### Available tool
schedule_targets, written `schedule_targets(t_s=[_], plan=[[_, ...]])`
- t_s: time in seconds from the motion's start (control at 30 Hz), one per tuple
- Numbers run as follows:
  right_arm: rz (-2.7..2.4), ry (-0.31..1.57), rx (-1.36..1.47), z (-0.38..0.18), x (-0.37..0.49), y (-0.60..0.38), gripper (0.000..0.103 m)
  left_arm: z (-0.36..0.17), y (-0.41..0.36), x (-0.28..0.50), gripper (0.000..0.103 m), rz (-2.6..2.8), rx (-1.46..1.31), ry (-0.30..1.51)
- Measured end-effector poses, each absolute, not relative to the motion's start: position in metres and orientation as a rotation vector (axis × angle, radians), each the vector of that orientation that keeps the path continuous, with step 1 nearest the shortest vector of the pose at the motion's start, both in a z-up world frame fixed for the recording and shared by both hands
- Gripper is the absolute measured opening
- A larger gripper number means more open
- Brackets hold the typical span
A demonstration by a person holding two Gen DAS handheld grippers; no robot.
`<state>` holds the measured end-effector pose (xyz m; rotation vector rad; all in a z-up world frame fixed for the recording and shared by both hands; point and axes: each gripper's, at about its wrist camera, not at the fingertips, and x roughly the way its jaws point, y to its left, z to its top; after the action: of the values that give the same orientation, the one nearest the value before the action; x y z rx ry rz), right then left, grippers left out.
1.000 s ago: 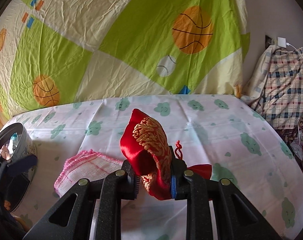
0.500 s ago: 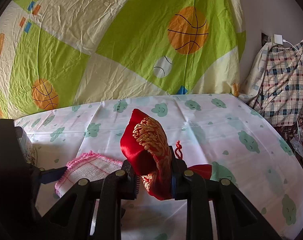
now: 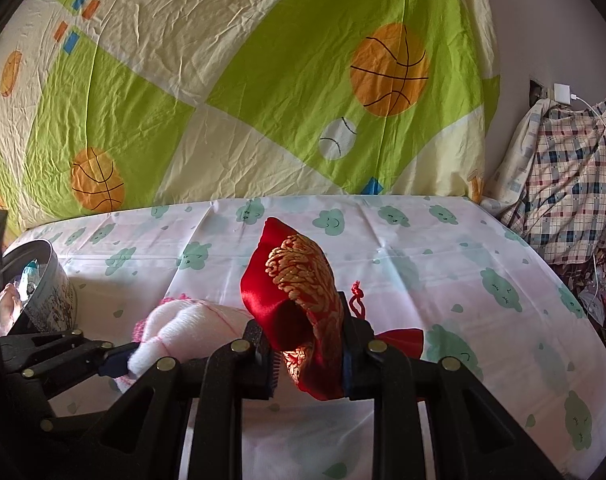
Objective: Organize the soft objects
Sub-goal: 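Carry the pink-edged cloth with the left gripper toward the tin while the right carries the red pouch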
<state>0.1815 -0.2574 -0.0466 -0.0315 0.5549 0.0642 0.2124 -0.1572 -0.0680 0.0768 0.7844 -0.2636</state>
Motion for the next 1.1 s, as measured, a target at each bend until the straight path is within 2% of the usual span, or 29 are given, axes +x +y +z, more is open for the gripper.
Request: schedule_targets(t_s=[1.1], plan=[[0.168,0.404,-0.062,-0.035,0.138,-0.225,0.025,-0.034,-0.091,0.127,0.026,-0.119,-0.014,0.437]])
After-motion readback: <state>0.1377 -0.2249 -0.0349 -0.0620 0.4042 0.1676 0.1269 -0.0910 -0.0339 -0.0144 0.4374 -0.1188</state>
